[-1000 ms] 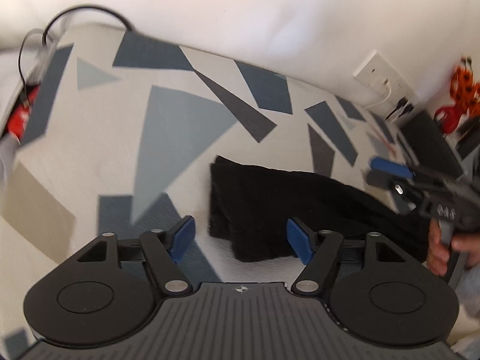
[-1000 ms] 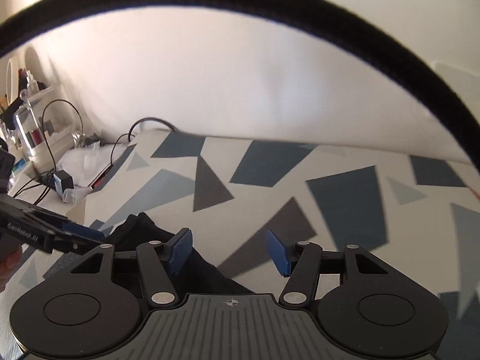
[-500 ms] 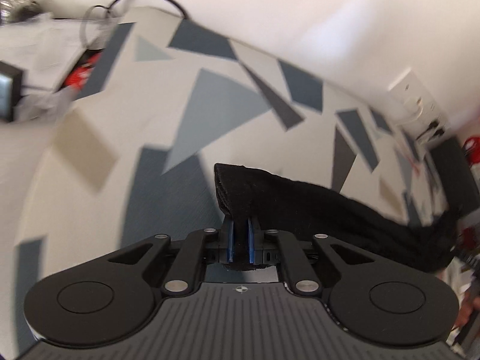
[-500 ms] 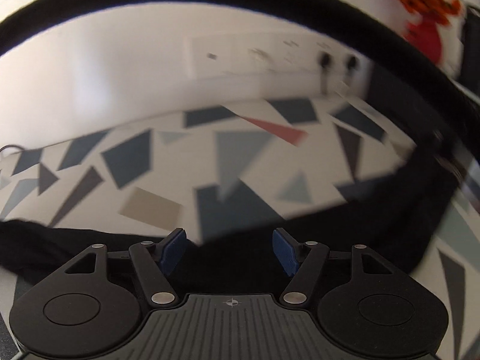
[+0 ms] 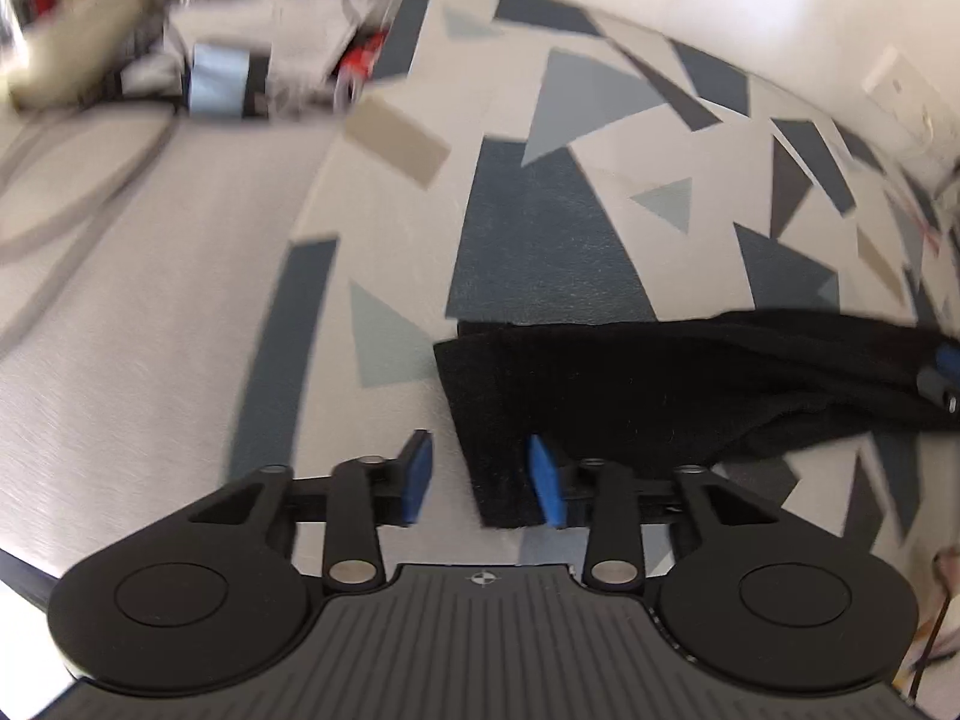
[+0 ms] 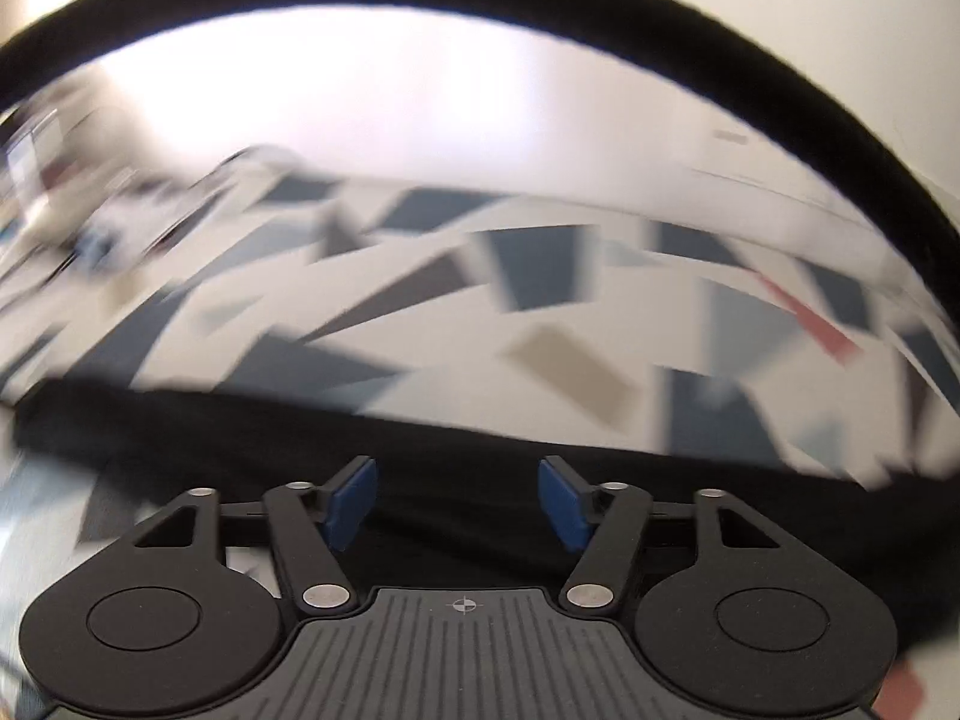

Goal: Fold clothes

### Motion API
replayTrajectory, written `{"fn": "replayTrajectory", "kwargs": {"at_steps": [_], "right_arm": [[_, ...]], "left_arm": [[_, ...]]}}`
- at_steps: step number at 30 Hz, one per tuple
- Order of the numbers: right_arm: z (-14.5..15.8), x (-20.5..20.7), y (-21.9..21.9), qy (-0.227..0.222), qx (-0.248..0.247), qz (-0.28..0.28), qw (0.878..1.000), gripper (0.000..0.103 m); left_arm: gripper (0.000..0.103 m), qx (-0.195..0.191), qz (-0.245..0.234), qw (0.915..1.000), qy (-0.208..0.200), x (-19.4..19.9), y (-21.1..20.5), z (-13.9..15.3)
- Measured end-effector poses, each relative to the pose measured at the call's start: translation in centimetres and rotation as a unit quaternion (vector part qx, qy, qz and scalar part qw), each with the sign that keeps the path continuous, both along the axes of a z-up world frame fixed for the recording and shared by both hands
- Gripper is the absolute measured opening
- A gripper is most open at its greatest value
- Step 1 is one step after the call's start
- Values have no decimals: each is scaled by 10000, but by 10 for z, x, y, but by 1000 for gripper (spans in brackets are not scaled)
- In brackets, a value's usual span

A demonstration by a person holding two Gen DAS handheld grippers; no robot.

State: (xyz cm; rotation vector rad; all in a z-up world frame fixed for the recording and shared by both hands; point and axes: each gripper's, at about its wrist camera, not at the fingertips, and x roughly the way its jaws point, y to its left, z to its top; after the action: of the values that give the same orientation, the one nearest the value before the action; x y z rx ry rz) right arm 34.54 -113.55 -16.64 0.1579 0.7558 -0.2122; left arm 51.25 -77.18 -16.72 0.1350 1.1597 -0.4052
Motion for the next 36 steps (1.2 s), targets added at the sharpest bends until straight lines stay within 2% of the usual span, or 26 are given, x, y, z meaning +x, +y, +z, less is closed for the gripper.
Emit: {"fn": "replayTrajectory", "kwargs": {"at_steps": [2,4,6,8,10,11,15,16,17,19,20,22,26,29,30,34,36], "right_arm": [[-3,7,9,78,-55,411,9991,52],[-5,15,17,156,-110,821,9964,50],[-10,17,15,261,-22,778,9966,47],[-13,17,13,317,155,677,9971,40],[-16,20,7,329,406,526,9972,27],[-18,21,3,339,549,445,9969,24],[-24,28,-10,316,850,291,9955,19],[-26,30,-11,331,842,287,9955,17],[-27,33,-10,343,835,282,9955,16],[-30,36,-12,353,872,288,9951,12],[-29,36,-13,349,891,298,9950,10],[-25,36,-17,293,943,318,9946,5],[-17,43,-31,136,1144,179,9932,4],[-22,59,-39,142,1109,-116,9937,4],[-25,64,-40,149,1029,-274,9942,5],[-34,81,-44,88,793,-938,9924,25],[-27,75,-44,-124,814,-1045,9911,26]], "left_arm": [[47,115,-320,9992,-190,-16,-6,7],[47,103,-634,9978,-176,-31,-12,8],[47,336,-1025,9933,-405,-47,-26,3],[47,693,-1443,9844,-732,-60,-41,-4],[39,947,-1796,9740,-1005,-68,-54,-10],[35,1018,-1935,9693,-1125,-70,-59,-12],[32,1159,-2215,9584,-1376,-67,-72,-19],[28,1247,-2322,9544,-1400,-67,-74,-22],[19,1338,-2431,9501,-1423,-67,-77,-26],[14,1468,-2604,9415,-1552,-70,-78,-30],[9,1492,-2586,9414,-1571,-70,-76,-30],[8,1518,-2455,9446,-1564,-67,-71,-30],[8,1542,-2136,9528,-1507,-55,-56,-30],[8,1398,-2025,9588,-1421,-48,-53,-30],[8,1377,-2012,9596,-1406,-46,-53,-30],[8,1363,-2052,9588,-1414,-46,-55,-28],[9,1242,-2071,9602,-1407,-49,-55,-23]]}}
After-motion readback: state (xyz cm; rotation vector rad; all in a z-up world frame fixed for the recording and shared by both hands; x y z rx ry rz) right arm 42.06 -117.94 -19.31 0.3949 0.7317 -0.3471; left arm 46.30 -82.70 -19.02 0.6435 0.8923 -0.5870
